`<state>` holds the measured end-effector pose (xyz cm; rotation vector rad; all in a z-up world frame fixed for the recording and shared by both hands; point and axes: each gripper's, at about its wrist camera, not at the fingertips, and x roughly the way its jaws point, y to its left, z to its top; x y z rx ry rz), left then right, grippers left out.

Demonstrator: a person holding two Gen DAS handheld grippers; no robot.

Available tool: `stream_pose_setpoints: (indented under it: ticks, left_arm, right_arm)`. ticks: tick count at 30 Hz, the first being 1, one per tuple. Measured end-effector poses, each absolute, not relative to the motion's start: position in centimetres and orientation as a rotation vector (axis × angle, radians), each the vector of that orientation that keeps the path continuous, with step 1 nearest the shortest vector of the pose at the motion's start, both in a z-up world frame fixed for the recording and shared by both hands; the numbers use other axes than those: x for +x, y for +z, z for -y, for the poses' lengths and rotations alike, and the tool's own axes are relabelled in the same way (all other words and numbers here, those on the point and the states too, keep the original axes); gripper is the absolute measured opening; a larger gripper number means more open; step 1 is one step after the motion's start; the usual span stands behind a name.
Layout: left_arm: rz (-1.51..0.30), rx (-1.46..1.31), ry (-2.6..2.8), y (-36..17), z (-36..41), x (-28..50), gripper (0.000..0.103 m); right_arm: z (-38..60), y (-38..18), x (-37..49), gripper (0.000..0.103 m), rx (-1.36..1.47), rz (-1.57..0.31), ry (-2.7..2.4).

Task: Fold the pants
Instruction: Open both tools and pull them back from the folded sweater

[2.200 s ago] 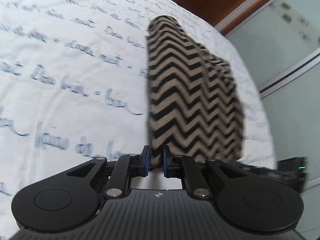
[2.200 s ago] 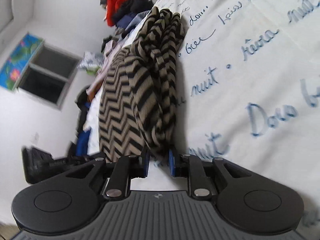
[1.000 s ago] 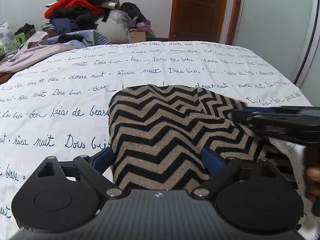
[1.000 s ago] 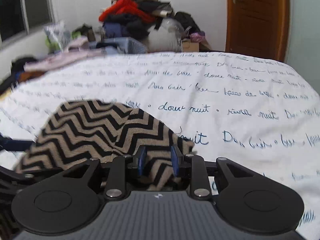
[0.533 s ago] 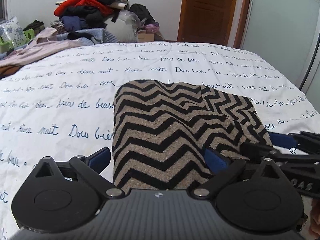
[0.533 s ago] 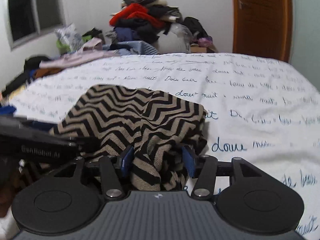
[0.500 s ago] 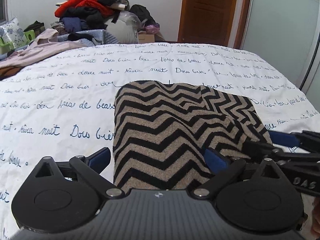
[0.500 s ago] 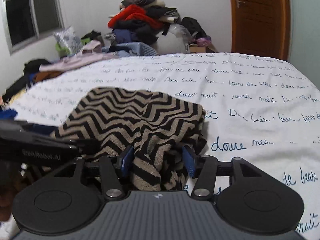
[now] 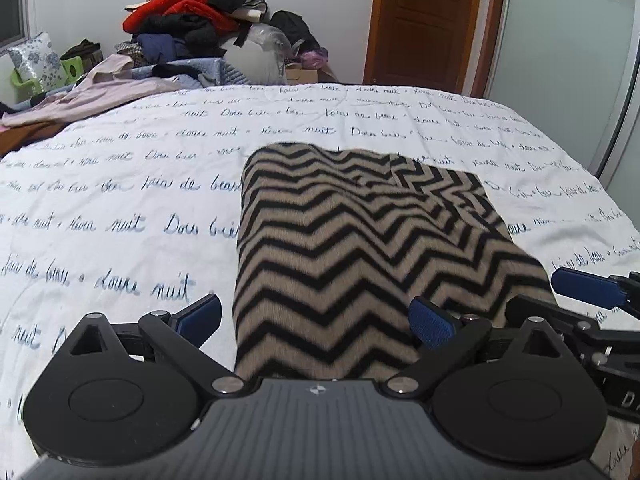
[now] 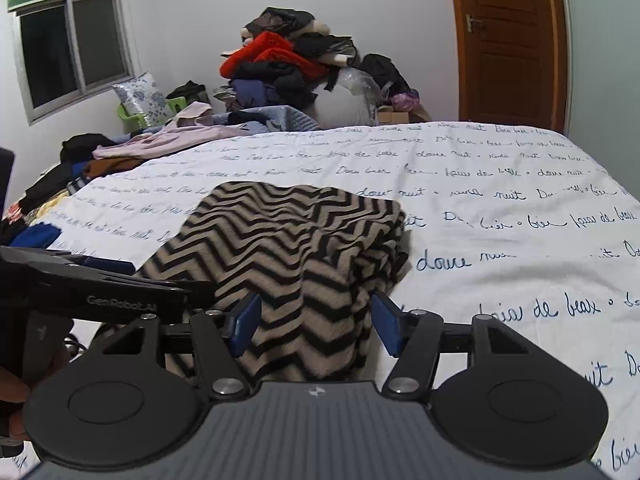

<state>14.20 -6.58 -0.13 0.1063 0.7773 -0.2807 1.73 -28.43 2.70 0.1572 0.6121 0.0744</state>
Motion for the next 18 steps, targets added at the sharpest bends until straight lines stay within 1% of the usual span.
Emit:
stream_pose_setpoints:
  ticks: [3,8,10,11,12,18]
  left_arm:
    - [-0.789,0.097,-0.271,-0.2,6.2,13.0,0.099]
    - [-0.78,0.108,-0.242,-0.3,5.2,10.8,0.099]
    - [-0.777,0.1,-0.227,-0.4,4.6,9.9,0.099]
    - [-0.78,0.095,-0.221,-0.4,4.2,9.6,0.099]
    - [-0.783,0.09,-0.216,-0.5,3.9,9.2,0.1]
    - [-0.777,0.094,-0.183,-0.9,1.6,6.6,0.1]
  right_arm:
    - [27.8,2.2,1.2,0.071,0.139,-0.631,0.078]
    - [27.4,0.6,0.5,0.071,0.102,-0.697,0.002]
    - [27.8,0.7,-0.5,0.076,0.157,-0.692,0.012]
    - [27.9,0.8,-1.0,0.083,0.18,-0.688,0.015]
    - [27.8,0.9,-1.5,0.088,0.193,-0.683,0.015]
    - [26.6,1.4,-4.0,0.09,0.201,-0.685,0.026]
